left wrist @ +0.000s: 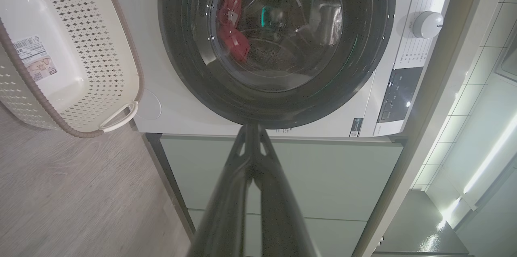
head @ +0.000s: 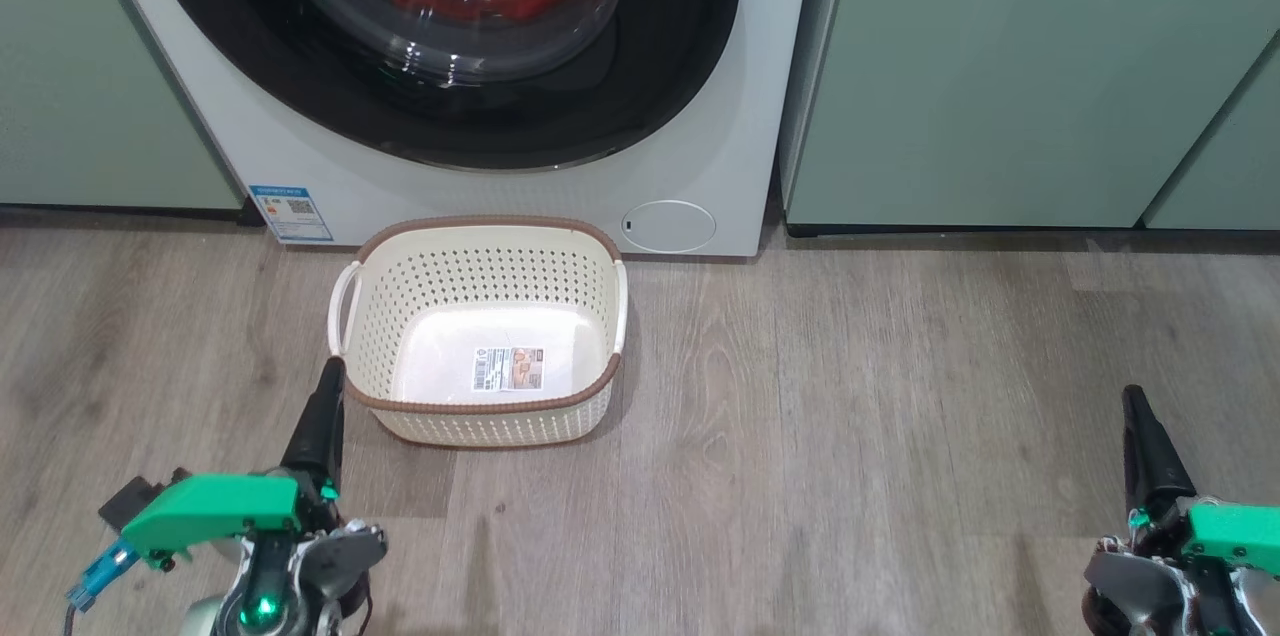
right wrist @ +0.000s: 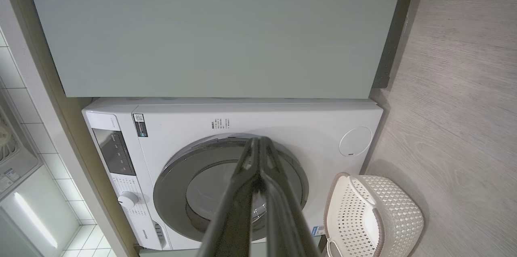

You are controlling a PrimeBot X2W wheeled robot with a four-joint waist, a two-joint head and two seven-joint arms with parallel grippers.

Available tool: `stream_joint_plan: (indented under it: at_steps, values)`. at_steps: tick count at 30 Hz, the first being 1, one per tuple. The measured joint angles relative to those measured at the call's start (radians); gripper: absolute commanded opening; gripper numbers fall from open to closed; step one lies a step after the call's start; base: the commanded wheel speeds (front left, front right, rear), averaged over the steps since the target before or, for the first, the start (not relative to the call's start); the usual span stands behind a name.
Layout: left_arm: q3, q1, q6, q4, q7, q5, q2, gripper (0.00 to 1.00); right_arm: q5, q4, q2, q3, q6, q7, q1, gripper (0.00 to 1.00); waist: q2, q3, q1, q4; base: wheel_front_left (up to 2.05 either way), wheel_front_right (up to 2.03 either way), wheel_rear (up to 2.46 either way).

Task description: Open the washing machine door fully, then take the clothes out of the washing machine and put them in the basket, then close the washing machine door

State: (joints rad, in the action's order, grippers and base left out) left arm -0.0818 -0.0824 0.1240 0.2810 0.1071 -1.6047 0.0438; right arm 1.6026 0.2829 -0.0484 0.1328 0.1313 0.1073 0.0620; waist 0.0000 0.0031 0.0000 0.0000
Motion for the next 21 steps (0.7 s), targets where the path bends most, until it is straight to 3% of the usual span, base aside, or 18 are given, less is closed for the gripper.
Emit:
stream_joint_plan:
  at_steps: [18, 19, 21]
  values:
    - [0.000, 0.000, 0.000, 0.000, 0.000, 0.000, 0.000, 0.00, 0.000, 0.000, 0.000, 0.000, 0.000, 0.000, 0.000, 0.00, 0.0000, 0.000, 0.0000, 0.000, 0.00, 0.00, 0.00]
    - [0.001, 0.000, -0.001, 0.006, 0.000, 0.000, 0.000, 1.00, 0.000, 0.006, 0.000, 0.000, 0.000, 0.000, -0.001, 1.00, 0.0000, 0.000, 0.0000, 0.000, 0.00, 0.00, 0.00]
    - [0.001, 0.003, -0.001, 0.020, 0.000, 0.000, -0.001, 1.00, 0.000, 0.020, 0.001, -0.002, 0.000, 0.000, -0.005, 1.00, 0.0000, 0.000, 0.0000, 0.000, 0.00, 0.00, 0.00]
